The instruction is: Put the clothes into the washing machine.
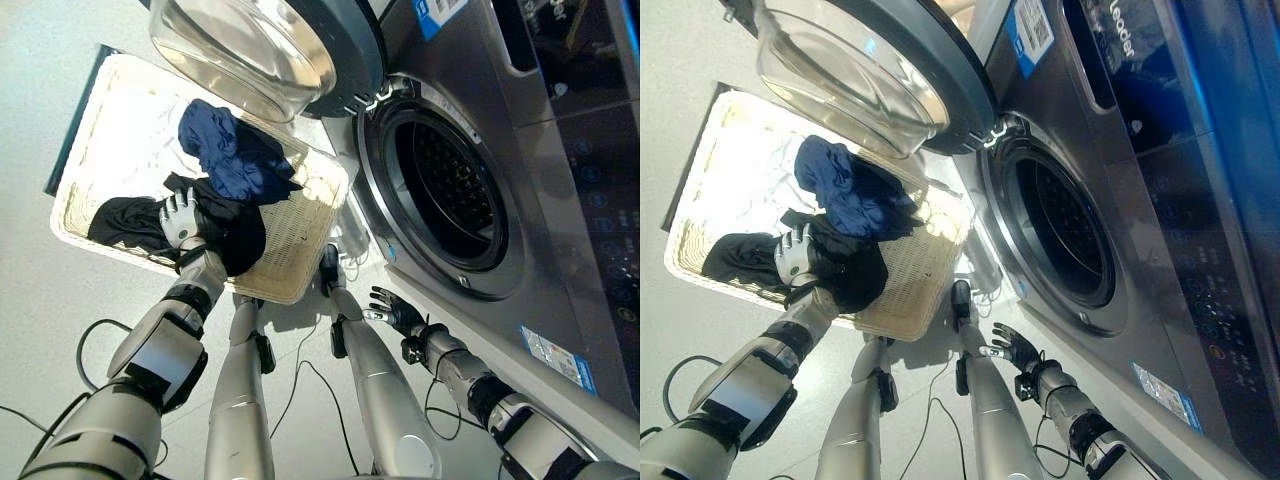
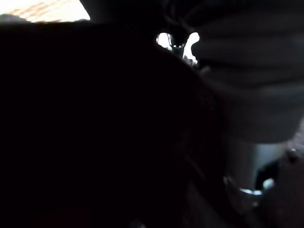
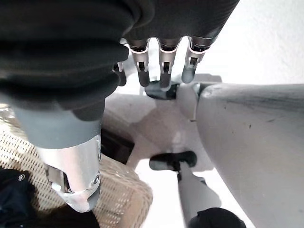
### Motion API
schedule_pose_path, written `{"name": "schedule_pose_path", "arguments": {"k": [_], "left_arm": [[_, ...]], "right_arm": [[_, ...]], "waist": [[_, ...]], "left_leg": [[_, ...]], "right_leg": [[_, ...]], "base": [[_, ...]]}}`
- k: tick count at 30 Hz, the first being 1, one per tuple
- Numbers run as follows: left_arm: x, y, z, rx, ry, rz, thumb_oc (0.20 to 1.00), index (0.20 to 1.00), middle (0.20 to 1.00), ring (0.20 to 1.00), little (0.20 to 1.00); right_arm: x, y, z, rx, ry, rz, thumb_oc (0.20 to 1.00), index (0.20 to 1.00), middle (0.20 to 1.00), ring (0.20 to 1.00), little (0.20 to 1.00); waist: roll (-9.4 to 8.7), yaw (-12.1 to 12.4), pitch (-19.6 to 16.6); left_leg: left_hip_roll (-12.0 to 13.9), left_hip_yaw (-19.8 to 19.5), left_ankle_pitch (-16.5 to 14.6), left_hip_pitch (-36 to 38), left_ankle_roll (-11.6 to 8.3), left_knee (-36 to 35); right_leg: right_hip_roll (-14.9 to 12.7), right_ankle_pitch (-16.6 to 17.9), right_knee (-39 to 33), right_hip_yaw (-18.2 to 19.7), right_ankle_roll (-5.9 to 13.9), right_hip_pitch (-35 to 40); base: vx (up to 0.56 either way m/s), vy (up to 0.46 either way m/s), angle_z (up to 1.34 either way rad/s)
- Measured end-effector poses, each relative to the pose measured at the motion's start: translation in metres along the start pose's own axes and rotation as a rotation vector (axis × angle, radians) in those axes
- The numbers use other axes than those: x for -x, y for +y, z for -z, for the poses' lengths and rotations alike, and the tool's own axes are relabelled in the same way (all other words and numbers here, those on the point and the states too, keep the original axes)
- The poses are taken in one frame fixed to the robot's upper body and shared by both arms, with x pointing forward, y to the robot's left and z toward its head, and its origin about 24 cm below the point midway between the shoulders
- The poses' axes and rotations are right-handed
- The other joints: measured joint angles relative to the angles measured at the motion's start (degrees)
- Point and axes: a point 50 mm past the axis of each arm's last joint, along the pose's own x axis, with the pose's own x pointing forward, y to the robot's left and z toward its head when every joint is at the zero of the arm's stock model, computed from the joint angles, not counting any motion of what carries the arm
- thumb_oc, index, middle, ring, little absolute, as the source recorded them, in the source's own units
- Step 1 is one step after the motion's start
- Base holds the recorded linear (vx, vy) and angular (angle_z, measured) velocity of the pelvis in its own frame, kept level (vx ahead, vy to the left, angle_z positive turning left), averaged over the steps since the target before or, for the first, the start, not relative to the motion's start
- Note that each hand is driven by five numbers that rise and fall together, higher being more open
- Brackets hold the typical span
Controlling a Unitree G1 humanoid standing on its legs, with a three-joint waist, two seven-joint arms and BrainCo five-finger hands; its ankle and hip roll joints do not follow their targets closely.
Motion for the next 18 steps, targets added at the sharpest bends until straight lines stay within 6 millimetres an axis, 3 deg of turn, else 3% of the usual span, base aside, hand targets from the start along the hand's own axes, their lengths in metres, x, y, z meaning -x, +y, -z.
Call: {"name": "schedule_pose_path", "arguments": {"k": [3,4,5,6,7,18], "left_arm": [[-0.007,0.009,0.000,-0.059,0.014,0.006,1.000,1.000,1.000,1.000,1.000],[-0.008,0.010,-0.001,-0.064,0.016,0.015,0.636,0.636,0.636,0.636,0.636],[-0.010,0.012,-0.002,-0.065,0.021,0.023,0.636,0.636,0.636,0.636,0.636],[-0.012,0.015,-0.004,-0.080,0.027,0.029,0.288,0.288,0.288,0.288,0.288],[-0.013,0.016,-0.004,-0.088,0.027,0.028,0.200,0.200,0.200,0.200,0.200],[-0.038,0.064,-0.033,-0.471,-0.077,-0.018,0.200,0.200,0.200,0.200,0.200]], "right_arm": [[-0.003,-0.001,-0.009,0.004,-0.023,0.001,1.000,1.000,1.000,1.000,1.000],[-0.002,-0.001,-0.010,0.006,-0.025,0.003,1.000,1.000,1.000,1.000,1.000],[-0.002,-0.002,-0.011,0.009,-0.029,0.006,1.000,1.000,1.000,1.000,1.000],[-0.002,-0.004,-0.012,0.014,-0.033,0.009,1.000,1.000,1.000,1.000,1.000],[-0.001,-0.005,-0.013,0.017,-0.035,0.011,1.000,1.000,1.000,1.000,1.000],[0.001,-0.010,-0.015,0.015,-0.041,0.015,1.000,1.000,1.000,1.000,1.000]], "waist": [[-0.07,0.1,-0.1],[-0.05,0.1,-0.1],[-0.09,0.1,-0.5],[-0.27,0.2,-1.7],[-0.14,0.2,-2.0],[-0.12,-0.6,-3.4]], "left_leg": [[0.0,0.0,0.0,-2.0,-0.04,0.8],[-0.1,0.0,0.0,-2.1,-0.07,0.9],[-0.2,-0.1,-0.1,-2.7,-0.09,1.1],[-0.5,-0.2,0.0,-4.1,-0.12,1.1],[-0.6,-0.3,0.0,-4.6,-0.11,1.2],[-2.1,-0.3,-0.2,-8.7,0.16,1.6]], "right_leg": [[0.0,0.0,0.8,0.5,0.27,-2.2],[0.0,0.0,1.1,0.6,0.31,-2.5],[-0.1,0.0,1.3,0.9,0.41,-3.3],[-0.2,0.2,1.2,1.4,0.62,-5.0],[-0.2,0.3,1.3,1.4,0.86,-5.5],[-1.8,1.4,0.8,1.8,2.47,-9.3]], "base": [[0.02,0.012,-0.06],[0.00,0.007,-0.04],[0.01,0.012,-0.10],[0.01,0.007,-0.12],[0.02,0.008,-0.13],[-0.01,-0.001,0.01]]}}
